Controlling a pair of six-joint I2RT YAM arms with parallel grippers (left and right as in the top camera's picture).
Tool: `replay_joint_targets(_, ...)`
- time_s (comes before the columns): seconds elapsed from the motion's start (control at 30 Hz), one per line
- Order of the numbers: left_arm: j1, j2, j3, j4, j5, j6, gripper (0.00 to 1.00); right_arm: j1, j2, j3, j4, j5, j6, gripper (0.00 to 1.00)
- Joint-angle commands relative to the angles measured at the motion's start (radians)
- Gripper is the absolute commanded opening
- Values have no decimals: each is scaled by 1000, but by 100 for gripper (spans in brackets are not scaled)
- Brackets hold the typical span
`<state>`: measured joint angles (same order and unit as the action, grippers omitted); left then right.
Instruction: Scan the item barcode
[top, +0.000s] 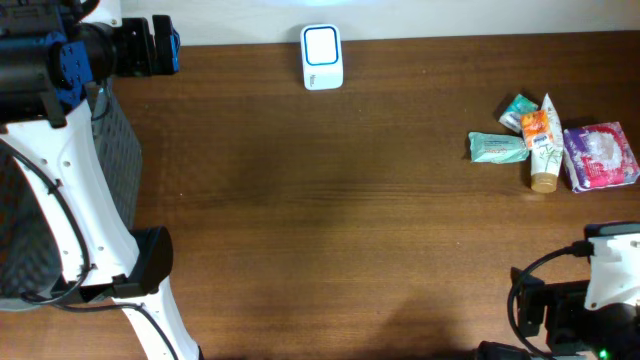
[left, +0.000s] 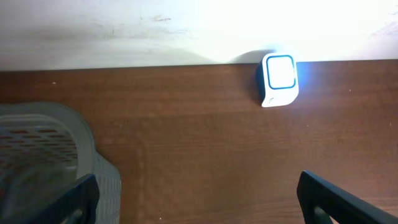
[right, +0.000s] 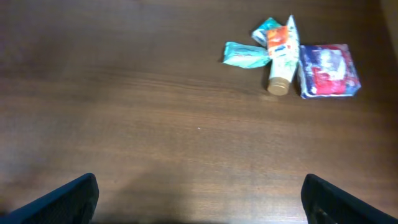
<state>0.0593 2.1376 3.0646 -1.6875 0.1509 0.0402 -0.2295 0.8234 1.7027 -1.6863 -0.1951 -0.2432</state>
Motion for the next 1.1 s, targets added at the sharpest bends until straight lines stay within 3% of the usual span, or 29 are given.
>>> replay_joint_targets(0.0,1,-4,-1,0,10,-3,99,63,-28,-68,58,-36,-4,99)
replay_joint_targets(0.47,3,-5,-1,0,10,-3,99,256,-707,-1234,1217,-31,-2,99)
replay_joint_targets(0.77,3,-4,-1,0,10,-3,99,254,-820,-1502,1482,17,66,99)
replay_joint_targets(0.83,3,-4,-1,0,10,-3,99,255,-820,-1511,1482,115,170,99)
replay_joint_targets(1.07,3,-4,-1,0,10,-3,99,249,-820,-1563,1498,147,182,99)
